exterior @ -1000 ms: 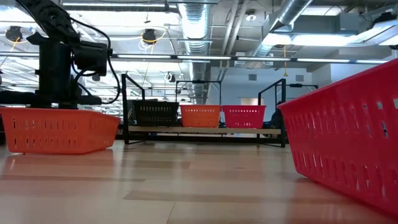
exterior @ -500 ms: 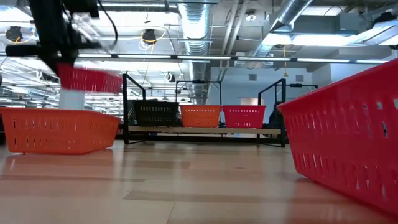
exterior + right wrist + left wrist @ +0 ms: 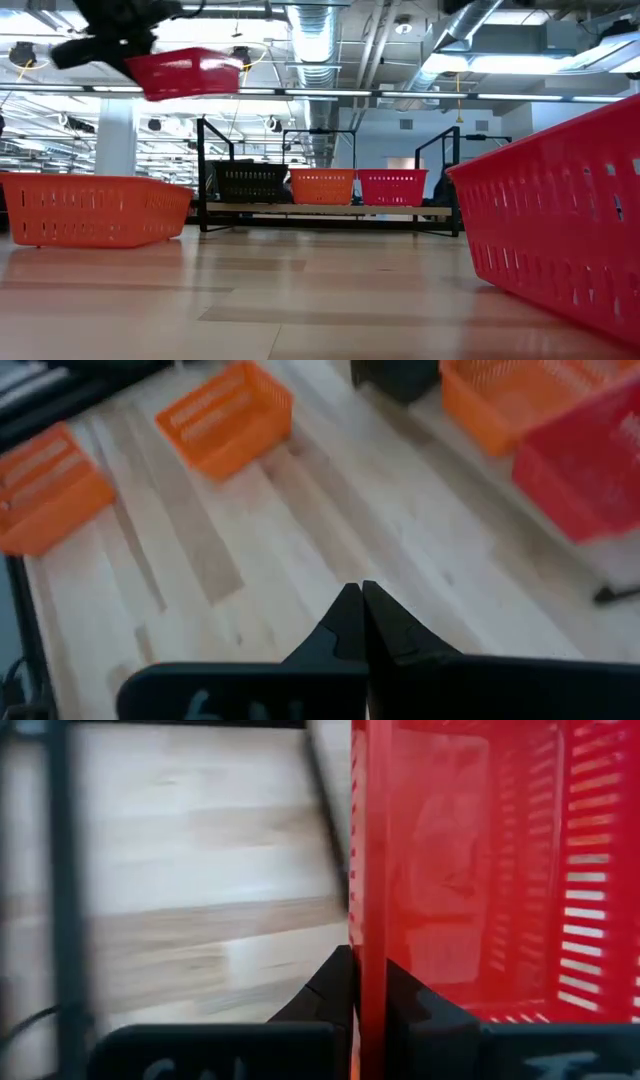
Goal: Stack baskets on shelf by color
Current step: Stack the top red bin on top of the other red bin on the shelf
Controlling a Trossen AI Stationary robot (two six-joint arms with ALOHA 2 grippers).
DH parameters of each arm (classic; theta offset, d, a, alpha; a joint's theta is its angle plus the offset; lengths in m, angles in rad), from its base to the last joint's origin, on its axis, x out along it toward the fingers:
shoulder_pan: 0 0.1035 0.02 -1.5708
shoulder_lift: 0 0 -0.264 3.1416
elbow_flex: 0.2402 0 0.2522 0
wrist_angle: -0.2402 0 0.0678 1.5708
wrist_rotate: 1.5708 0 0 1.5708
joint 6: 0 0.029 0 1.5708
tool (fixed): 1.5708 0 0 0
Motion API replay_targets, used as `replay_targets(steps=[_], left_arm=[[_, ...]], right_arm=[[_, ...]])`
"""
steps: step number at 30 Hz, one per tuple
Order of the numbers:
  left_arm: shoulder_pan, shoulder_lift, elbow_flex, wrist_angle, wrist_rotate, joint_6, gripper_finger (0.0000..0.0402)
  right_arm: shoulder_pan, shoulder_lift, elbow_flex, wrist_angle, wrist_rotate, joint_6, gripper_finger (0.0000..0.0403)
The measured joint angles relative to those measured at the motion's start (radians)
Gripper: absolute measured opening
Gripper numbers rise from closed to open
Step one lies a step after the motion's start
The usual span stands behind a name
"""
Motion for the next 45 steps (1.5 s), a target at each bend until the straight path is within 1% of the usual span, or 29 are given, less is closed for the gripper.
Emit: replay_targets(steps=[4, 8, 13, 15, 17, 19, 21, 25, 29, 33, 35, 38, 39, 42, 45], left_arm=[[-0.075, 0.11, 0.0, 0.178, -0.088, 0.044, 0.0], [-0.103, 0.219, 0.0, 0.429, -0.157, 0.169, 0.0], [-0.093, 0.327, 0.0, 0.777, -0.167, 0.424, 0.0], [-0.077, 0.359, 0.0, 0.898, -0.154, 0.519, 0.0], [-0.052, 0.385, 0.0, 0.973, -0.114, 0.591, 0.0], [-0.022, 0.406, 0.0, 1.01, -0.067, 0.632, 0.0], [0.007, 0.422, 0.0, 1.017, -0.048, 0.661, 0.0], [0.064, 0.438, 0.0, 1.015, -0.041, 0.725, 0.0], [0.123, 0.438, 0.0, 1.038, -0.043, 0.791, 0.0], [0.182, 0.437, 0.0, 1.129, -0.031, 0.875, 0.0], [0.201, 0.449, 0.0, 1.191, -0.032, 0.916, 0.0], [0.226, 0.462, 0.0, 1.256, -0.035, 0.983, 0.0], [0.234, 0.471, 0.0, 1.265, -0.049, 0.999, 0.0], [0.256, 0.511, -0.001, 1.262, -0.043, 1.014, 0.0], [0.268, 0.561, -0.003, 1.266, -0.009, 0.991, 0.0]], right_arm=[[-0.094, 0.0, 0.0, 0.115, -0.018, -0.109, 0.0001], [-0.199, 0.0, 0.0, 0.26, -0.092, -0.135, 0.0001], [-0.277, 0.001, 0.0, 0.414, -0.097, -0.268, 0.0015], [-0.3, 0.001, 0.0, 0.437, -0.094, -0.301, 0.003], [-0.323, 0.001, 0.0, 0.438, -0.077, -0.309, 0.005], [-0.346, 0.001, 0.0, 0.439, -0.073, -0.309, 0.0071], [-0.365, 0.001, 0.0, 0.443, -0.072, -0.309, 0.0091], [-0.399, 0.001, 0.0, 0.448, -0.073, -0.312, 0.0128], [-0.441, 0.001, 0.0, 0.517, -0.073, -0.332, 0.0154], [-0.491, 0.042, -0.002, 0.613, -0.074, -0.395, 0.0164], [-0.518, 0.083, 0.003, 0.683, -0.075, -0.414, 0.0163], [-0.56, 0.147, -0.002, 0.711, -0.076, -0.426, 0.0161], [-0.572, 0.169, -0.002, 0.728, -0.073, -0.429, 0.016], [-0.607, 0.214, -0.001, 0.768, -0.071, -0.436, 0.0159], [-0.638, 0.232, 0.018, 0.765, -0.063, -0.477, 0.0158]])
